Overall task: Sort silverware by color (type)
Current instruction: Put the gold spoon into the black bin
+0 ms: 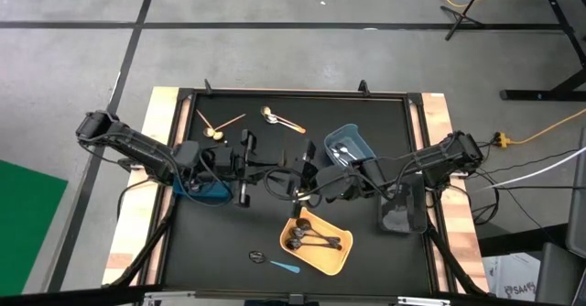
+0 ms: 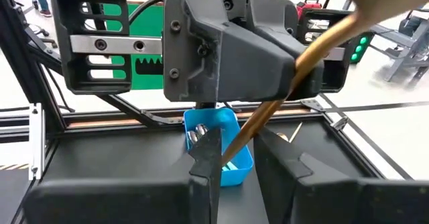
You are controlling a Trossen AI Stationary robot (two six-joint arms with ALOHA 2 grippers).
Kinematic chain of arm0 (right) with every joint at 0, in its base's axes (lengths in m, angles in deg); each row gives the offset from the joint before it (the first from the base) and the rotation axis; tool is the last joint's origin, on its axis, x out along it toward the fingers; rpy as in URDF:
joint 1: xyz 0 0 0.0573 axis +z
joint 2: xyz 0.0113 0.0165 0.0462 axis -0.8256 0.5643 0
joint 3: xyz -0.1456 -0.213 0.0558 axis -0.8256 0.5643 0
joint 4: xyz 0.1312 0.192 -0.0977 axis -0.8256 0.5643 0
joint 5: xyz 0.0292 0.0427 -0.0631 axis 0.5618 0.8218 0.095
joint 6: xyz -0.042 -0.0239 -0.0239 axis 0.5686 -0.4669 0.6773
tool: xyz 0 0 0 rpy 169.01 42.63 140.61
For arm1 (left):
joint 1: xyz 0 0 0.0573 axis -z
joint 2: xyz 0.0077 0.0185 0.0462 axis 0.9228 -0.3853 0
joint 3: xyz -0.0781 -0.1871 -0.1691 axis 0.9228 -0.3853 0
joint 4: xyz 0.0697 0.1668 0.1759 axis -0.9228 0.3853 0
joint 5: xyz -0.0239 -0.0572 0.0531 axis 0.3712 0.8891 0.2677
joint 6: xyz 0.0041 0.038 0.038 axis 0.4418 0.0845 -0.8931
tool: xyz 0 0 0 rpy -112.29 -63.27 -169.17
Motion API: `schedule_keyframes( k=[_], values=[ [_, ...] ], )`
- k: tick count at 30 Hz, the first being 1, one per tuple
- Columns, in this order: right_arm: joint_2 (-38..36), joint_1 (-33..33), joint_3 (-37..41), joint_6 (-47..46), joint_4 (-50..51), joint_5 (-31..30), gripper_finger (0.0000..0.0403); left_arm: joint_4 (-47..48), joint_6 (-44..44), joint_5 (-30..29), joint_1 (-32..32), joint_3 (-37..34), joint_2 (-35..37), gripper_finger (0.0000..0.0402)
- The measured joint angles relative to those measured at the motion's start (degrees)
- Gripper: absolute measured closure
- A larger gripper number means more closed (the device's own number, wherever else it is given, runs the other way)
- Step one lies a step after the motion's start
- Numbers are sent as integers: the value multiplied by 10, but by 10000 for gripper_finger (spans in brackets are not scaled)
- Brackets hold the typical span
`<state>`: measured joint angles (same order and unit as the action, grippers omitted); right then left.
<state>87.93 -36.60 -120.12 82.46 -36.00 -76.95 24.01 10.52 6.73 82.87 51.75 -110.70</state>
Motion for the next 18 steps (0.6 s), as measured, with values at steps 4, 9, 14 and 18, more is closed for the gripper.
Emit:
schedule_keyframes(
  k=[4,9,14,18],
  values=[
    [0,0,0,0,0,-1,325,0,0,0,0,0,0,392],
    [0,0,0,0,1,-1,339,7,0,-1,0,0,0,392],
    [0,0,0,0,3,-1,387,14,0,-2,0,0,0,392],
    [0,0,0,-3,3,-1,394,17,-1,-1,0,0,1,392]
  ],
)
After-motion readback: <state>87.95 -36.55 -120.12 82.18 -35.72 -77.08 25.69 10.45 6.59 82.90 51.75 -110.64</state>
